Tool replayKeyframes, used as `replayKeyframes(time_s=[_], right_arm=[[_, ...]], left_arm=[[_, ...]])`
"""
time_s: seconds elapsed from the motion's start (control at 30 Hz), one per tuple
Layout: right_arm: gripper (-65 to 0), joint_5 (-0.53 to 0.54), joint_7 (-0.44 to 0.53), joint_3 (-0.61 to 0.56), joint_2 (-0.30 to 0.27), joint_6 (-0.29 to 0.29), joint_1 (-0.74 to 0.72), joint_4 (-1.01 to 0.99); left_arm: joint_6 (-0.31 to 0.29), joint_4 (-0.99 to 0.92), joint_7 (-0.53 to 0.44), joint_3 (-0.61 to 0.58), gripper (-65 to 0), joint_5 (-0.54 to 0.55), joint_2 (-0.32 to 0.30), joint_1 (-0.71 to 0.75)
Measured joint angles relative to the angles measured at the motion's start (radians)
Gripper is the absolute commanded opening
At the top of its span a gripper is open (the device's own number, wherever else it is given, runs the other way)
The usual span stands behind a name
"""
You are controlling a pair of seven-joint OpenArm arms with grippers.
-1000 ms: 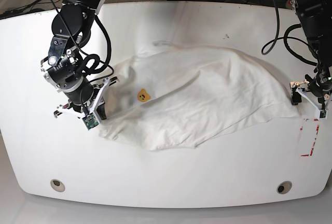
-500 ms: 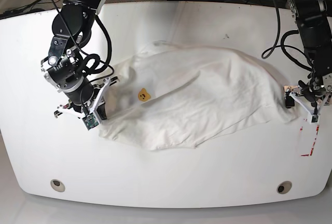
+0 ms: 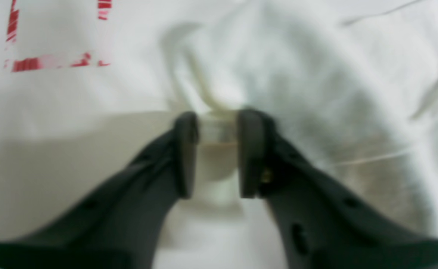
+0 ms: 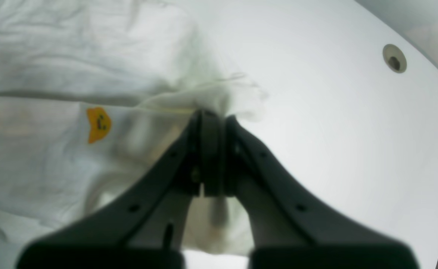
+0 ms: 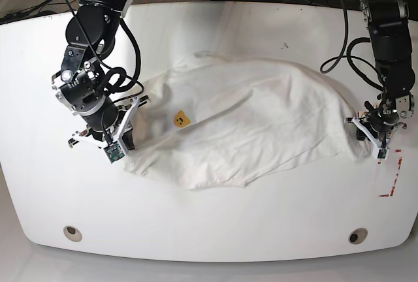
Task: Fold the T-shirt properly
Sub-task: 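Lay the shirt flat, left gripper releasing and regrasping its edge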
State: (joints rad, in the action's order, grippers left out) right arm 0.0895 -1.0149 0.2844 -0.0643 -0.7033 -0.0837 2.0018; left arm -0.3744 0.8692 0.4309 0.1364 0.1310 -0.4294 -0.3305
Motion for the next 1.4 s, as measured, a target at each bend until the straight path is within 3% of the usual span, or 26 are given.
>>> replayKeyframes(time_s=[0.33,0.57,0.67,0.87,1.0,1.1,1.17,1.3,1.4], right_arm=[[-65.0,-0.003,0.000,0.000,0.000,0.000,-0.003,0.000],[-65.0,-0.008,-0.010,0.093,-0.019,0.000,-0.046,0.000],[-65.0,-0.003,-0.006,0.109,-0.035,0.000,-0.076,0.000],[-65.0,0.008,-0.007,0.115,-0.096,0.000,-0.111,0.000],[-65.0,0.008,-0.007,0.115,-0.109,-0.001,-0.124,0.000],[-65.0,0.011,-0.008,0.114,-0.114,0.000,-0.126,0.000],[-65.0,0.011,-0.008,0.115,-0.115,0.000,-0.124,0.000],[-65.0,0.012,-0.008,0.114,-0.108,-0.002,-0.120,0.000],[-65.0,0.011,-0.008,0.114,-0.108,0.000,-0.111,0.000]], left_arm=[[-0.004,0.063,0.033,-0.002,-61.7,-0.007,-0.008,0.030],[-0.005,0.308,0.211,0.011,-61.5,-0.016,-0.087,0.105],[-0.009,0.430,0.228,0.056,-61.4,0.000,-0.100,0.132],[-0.008,0.649,0.406,0.137,-61.4,-0.019,-0.113,0.203],[-0.066,0.753,0.451,0.145,-60.4,0.008,-0.130,0.196],[-0.076,0.762,0.472,0.158,-51.5,-0.011,-0.145,0.185],[-0.077,0.746,0.475,0.158,-41.1,-0.016,-0.141,0.188],[-0.084,0.691,0.488,0.157,-21.2,-0.014,-0.085,0.195],[-0.090,0.652,0.487,0.153,-13.1,0.003,-0.048,0.195]])
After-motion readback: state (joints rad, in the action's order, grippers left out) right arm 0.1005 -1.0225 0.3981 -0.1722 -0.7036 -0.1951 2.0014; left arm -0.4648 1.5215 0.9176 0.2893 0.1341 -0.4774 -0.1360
